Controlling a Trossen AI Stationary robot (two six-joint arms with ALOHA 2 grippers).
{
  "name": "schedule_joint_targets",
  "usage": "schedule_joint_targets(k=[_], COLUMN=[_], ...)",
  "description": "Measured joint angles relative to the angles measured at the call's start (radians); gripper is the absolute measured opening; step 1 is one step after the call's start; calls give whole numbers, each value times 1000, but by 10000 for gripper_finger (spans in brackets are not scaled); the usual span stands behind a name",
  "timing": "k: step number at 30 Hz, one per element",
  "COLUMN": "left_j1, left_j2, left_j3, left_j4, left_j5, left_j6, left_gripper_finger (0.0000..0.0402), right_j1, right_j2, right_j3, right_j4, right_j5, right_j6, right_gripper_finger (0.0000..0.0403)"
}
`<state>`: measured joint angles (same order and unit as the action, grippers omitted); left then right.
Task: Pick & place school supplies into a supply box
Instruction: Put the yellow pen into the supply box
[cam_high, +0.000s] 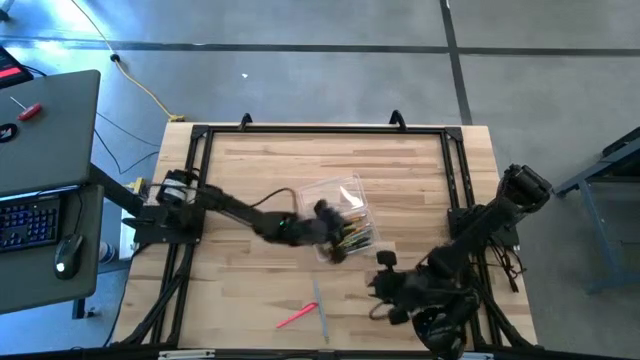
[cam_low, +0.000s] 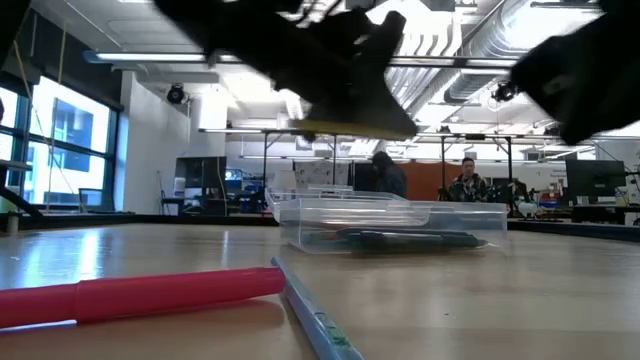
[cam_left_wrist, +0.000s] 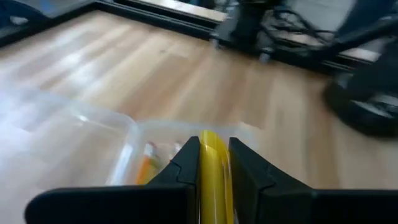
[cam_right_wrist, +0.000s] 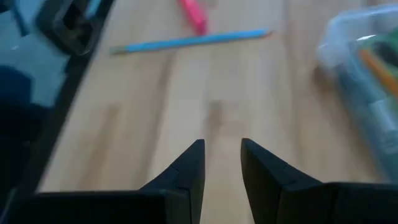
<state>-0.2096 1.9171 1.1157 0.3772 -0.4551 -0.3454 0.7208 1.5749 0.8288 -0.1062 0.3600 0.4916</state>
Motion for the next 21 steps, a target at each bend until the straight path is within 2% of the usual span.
schedule_joint_targets(k=[3,7,9,11,15,21], left_j1=[33,62,69,71,65,73], left_j2=[47,111,128,150,169,172], left_j3=[120,204,213,225,225,223], left_j4=[-88,-120,-136,-126,-155,-228], left_j5=[-1,-3,-1,6,1,-23], left_j6=[0,-17,-25,-26,-63,-109], left_gripper_finger=[86,87,87,88,88,96], right_j1=[56,100,105,97,82,56], right_j2=[0,0,0,0,0,0], right_j3=[0,0,0,0,0,0], right_j4=[-5,-6,-1,5,6,4], right_j5=[24,150,195,188,167,215], right_j6=[34,-41,-108,-142,-158,-203], right_gripper_finger=[83,83,83,83,83,83])
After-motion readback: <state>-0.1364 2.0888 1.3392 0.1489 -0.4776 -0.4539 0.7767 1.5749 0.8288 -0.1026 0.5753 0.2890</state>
